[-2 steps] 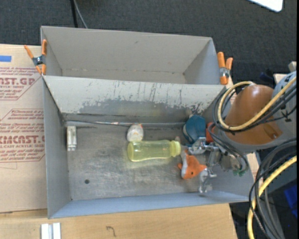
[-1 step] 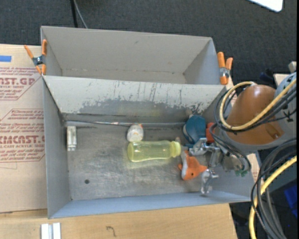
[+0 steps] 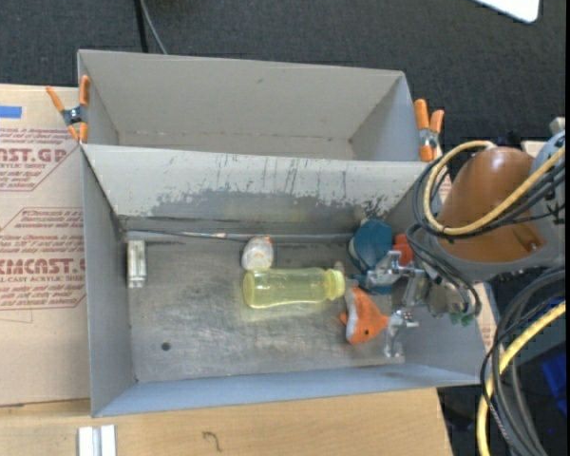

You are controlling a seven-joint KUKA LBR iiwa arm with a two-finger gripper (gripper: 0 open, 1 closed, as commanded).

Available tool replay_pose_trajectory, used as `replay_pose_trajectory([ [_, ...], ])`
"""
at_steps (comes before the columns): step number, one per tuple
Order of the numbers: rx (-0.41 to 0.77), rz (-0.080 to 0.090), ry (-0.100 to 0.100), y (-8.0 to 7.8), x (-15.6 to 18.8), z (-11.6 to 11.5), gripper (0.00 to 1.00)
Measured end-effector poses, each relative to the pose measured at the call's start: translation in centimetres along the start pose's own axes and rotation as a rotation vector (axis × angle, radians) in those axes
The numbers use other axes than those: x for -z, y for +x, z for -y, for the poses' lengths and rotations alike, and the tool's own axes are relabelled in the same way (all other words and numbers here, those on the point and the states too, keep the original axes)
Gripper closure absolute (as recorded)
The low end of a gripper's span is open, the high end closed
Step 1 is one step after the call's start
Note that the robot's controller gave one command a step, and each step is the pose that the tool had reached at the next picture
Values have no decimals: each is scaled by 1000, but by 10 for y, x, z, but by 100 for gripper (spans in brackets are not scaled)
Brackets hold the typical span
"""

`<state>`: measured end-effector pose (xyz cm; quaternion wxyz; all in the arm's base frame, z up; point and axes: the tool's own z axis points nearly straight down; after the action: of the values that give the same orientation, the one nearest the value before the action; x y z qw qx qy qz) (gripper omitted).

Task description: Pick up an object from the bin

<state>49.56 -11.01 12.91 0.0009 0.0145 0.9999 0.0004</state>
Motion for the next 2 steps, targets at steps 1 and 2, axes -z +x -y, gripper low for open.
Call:
replay_pose_trajectory([
  [1, 42, 8, 3, 5, -51, -3, 0],
  [2, 50, 48, 8, -11, -65, -2, 100],
])
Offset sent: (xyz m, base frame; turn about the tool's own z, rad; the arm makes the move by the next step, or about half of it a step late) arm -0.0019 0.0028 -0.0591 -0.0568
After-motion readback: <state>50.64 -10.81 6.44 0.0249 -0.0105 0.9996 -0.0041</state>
